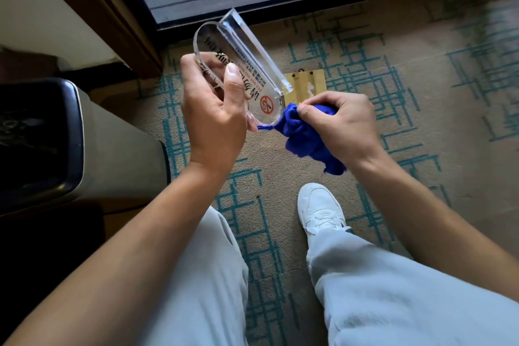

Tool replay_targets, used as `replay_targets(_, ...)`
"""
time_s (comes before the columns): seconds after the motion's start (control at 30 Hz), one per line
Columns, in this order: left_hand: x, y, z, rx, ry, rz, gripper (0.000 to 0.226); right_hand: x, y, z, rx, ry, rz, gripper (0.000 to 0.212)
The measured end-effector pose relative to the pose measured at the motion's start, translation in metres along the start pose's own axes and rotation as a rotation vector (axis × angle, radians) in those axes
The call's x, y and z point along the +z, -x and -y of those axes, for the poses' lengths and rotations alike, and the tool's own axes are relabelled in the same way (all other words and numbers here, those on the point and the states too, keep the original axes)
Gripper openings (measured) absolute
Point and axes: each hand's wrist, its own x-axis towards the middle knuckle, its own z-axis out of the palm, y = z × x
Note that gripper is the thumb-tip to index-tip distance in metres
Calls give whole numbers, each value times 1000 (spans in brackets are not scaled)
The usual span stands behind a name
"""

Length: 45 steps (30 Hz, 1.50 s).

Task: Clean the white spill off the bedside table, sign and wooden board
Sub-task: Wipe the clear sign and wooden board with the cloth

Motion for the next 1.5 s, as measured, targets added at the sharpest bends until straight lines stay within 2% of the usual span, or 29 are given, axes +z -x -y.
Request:
replay_targets(0.07, -3, -5, 5, 1, -71, 1, 9, -8, -2, -7, 39, -35, 5, 5)
replay_targets(0.2, -7, -15, 19, 56, -383, 70, 11, -24, -4, -21, 102, -125, 9, 2)
replay_targets(0.27, -5, -24, 34, 61, -521, 195, 16, -30, -3, -27, 122, -165, 42, 6)
replay_targets(0.4, 6, -43, 74, 58, -881, 550, 15, -38, -1, -39, 134, -221, 107, 21)
replay_targets(0.5, 17, -46, 102, 122, -1104, 777, 17, -46, -1, -54, 151, -231, 90, 26)
replay_targets(0.57, 24, -48, 118, 161, -1222, 869, 19, -51, -1, -65, 179, -248, 71, 24)
replay_targets(0.73, 41, -53, 149, 240, -1383, 1009, 13, -62, 1, -91, 239, -309, 40, 22)
replay_targets(0.93, 49, -68, 182, 264, -1412, 1135, 10, -68, -4, -112, 287, -334, -2, 22)
replay_targets(1.07, 48, -67, 191, 262, -1425, 1173, 13, -66, -7, -116, 314, -358, 3, 22)
replay_targets(1.2, 41, -58, 197, 241, -1383, 1145, 27, -64, -11, -118, 313, -383, 1, 22)
replay_targets(1.3, 40, -59, 199, 275, -1380, 1125, 54, -64, -14, -119, 317, -394, -6, 22)
replay_targets(1.37, 48, -63, 195, 285, -1343, 1003, 68, -67, -15, -120, 319, -404, -21, 22)
replay_targets(1.43, 66, -71, 189, 209, -1318, 868, 59, -72, -16, -123, 324, -405, -47, 22)
replay_targets(1.5, 93, -78, 186, 56, -1296, 799, 46, -76, -18, -128, 338, -411, -67, 22)
